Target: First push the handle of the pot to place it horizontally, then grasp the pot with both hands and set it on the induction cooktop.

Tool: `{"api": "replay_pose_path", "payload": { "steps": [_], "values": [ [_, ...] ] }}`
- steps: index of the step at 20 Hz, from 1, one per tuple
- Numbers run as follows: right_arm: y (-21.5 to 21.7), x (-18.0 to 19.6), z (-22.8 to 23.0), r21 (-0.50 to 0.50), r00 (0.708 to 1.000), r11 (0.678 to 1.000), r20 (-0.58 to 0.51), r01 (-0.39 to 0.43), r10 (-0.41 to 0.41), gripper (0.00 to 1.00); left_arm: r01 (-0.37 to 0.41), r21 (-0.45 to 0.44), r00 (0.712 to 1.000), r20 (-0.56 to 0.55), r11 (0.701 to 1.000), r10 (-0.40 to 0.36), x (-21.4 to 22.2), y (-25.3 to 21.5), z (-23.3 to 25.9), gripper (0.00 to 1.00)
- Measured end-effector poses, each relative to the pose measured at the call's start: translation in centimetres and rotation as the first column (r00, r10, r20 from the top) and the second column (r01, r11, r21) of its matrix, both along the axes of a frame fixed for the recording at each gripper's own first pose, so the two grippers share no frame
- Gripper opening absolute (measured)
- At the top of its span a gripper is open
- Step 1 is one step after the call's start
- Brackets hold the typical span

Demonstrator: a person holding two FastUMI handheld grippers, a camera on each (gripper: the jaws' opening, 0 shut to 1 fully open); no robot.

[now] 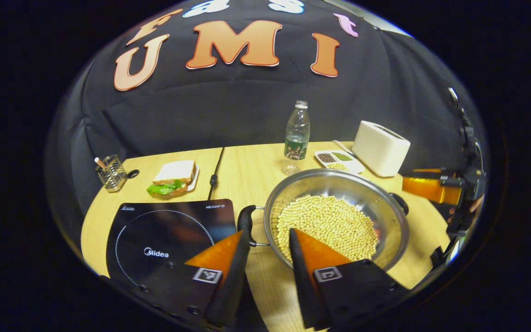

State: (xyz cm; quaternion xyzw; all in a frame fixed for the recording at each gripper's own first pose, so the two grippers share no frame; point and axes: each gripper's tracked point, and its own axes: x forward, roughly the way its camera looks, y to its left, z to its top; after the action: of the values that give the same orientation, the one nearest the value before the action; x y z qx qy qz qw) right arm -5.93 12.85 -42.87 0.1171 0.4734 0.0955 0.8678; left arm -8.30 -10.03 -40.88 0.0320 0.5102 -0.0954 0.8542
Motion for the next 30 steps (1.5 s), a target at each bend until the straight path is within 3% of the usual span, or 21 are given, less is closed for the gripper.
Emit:
{"api": "replay_pose_path", "payload": {
  "steps": [2, 4, 7, 9, 13, 14, 19, 23, 26, 29, 30],
  "values": [
    [0.2, -0.4, -0.5, 0.0, 0.999, 1.0, -0.034, 0.005, -0.005, 0.96, -0.009, -0.053, 0.999, -0.033, 0.999, 0.007, 1.4, -0.1, -0.2, 0.81],
    [0.4, -0.8, -1.0, 0.01, 0.997, 1.0, -0.072, 0.011, -0.01, 0.96, -0.009, -0.087, 0.996, -0.09, 0.996, 0.001, 2.3, 0.2, -1.2, 0.84],
    [0.7, -1.1, -1.7, 0.02, 0.992, 1.0, -0.121, 0.024, -0.022, 0.96, 0.015, -0.049, 0.983, -0.182, 0.999, -0.024, 2.6, 1.2, -4.1, 0.88],
    [0.9, -1.4, -2.0, 0.026, 0.988, 0.999, -0.15, 0.028, -0.024, 0.96, 0.021, -0.038, 0.97, -0.242, 0.999, -0.029, 1.7, 1.1, -5.2, 0.87],
    [0.9, -1.6, -3.0, 0.008, 0.983, 1.0, -0.184, 0.027, -0.025, 0.94, 0.022, -0.044, 0.971, -0.236, 0.999, -0.032, 2.4, 0.8, -5.9, 0.87],
    [1.0, -1.5, -3.2, 0.007, 0.981, 0.999, -0.193, 0.034, -0.032, 0.94, 0.02, -0.042, 0.968, -0.248, 0.999, -0.03, 2.1, 0.9, -6.1, 0.91],
    [0.4, -2.4, -4.7, -0.033, 0.968, 0.999, -0.247, 0.04, -0.047, 0.95, -0.013, -0.057, 0.95, -0.311, 0.998, -0.006, 1.2, 0.2, -7.9, 0.89],
    [-0.1, -2.7, -6.0, -0.038, 0.959, 0.998, -0.275, 0.055, -0.064, 0.94, -0.024, -0.054, 0.956, -0.293, 0.998, 0.007, 1.8, 0.6, -8.9, 0.89],
    [-0.7, -3.0, -7.0, -0.064, 0.954, 0.996, -0.289, 0.065, -0.08, 0.89, -0.02, -0.041, 0.96, -0.28, 0.999, 0.008, 2.0, 0.7, -9.0, 0.75],
    [-0.5, -3.4, -8.2, -0.072, 0.946, 0.995, -0.312, 0.074, -0.093, 0.83, -0.01, -0.011, 0.964, -0.264, 1.0, 0.007, 2.5, 0.7, -9.8, 0.74],
    [-0.3, -3.6, -8.5, -0.068, 0.943, 0.995, -0.319, 0.073, -0.091, 0.79, -0.014, -0.005, 0.965, -0.26, 1.0, 0.012, 2.5, 0.6, -9.8, 0.7]
  ]
}}
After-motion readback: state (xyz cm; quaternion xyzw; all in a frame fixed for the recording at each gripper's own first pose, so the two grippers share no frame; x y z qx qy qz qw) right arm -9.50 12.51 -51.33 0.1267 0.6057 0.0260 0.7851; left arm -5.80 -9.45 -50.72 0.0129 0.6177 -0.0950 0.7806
